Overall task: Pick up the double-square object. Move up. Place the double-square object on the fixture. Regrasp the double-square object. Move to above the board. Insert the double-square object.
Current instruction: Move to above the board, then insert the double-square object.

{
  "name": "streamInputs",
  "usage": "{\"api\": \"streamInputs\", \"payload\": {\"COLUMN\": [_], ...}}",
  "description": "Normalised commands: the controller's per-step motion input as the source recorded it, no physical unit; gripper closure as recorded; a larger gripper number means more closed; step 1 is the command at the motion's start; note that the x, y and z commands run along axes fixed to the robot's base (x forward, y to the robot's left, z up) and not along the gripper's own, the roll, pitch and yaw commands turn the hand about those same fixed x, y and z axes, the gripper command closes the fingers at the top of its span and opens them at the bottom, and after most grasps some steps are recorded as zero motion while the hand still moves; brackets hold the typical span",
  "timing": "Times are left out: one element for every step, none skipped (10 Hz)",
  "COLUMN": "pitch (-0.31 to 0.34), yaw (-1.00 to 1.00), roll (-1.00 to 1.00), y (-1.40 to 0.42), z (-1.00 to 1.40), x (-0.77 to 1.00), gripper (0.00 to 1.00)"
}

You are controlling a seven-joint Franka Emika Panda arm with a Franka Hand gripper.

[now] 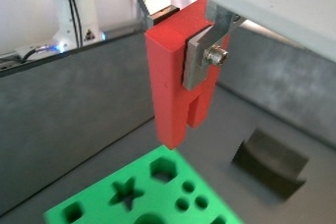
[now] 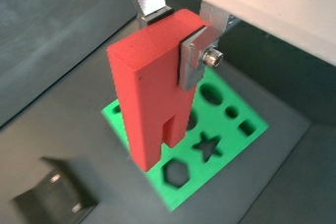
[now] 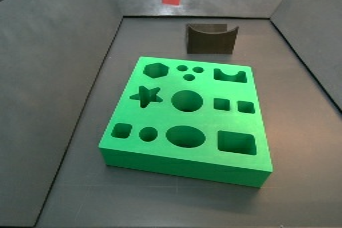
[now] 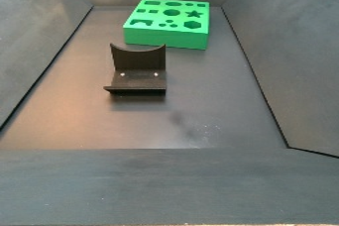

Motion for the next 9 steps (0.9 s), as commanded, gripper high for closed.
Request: {"api": "streamInputs", "payload": {"pitch": [-0.188, -0.150, -0.128, -0.086, 0.000, 0.000, 0.076, 0.000, 0.000], "yaw": [-0.05, -0.03, -0.03, -0.02, 0.00, 0.00, -0.35, -0.65, -0.91], "roll": [-0.72, -0.52, -0.40, -0.24, 0.00, 0.00, 0.03, -0.04, -0.06], "y": [0.01, 0.03, 0.02, 0.02, 0.00, -0.08, -0.28, -0.08, -0.05], "z": [0.00, 0.00, 0.00, 0.00, -0.03, -0.03, -0.20, -0.17, -0.11], "x": [-0.12, -0.10, -0.09, -0.06, 0.00, 0.03, 0.57, 0.46, 0.18], "gripper": [1.00, 1.00, 1.00, 1.00, 1.00, 1.00, 1.00, 1.00, 1.00]}}
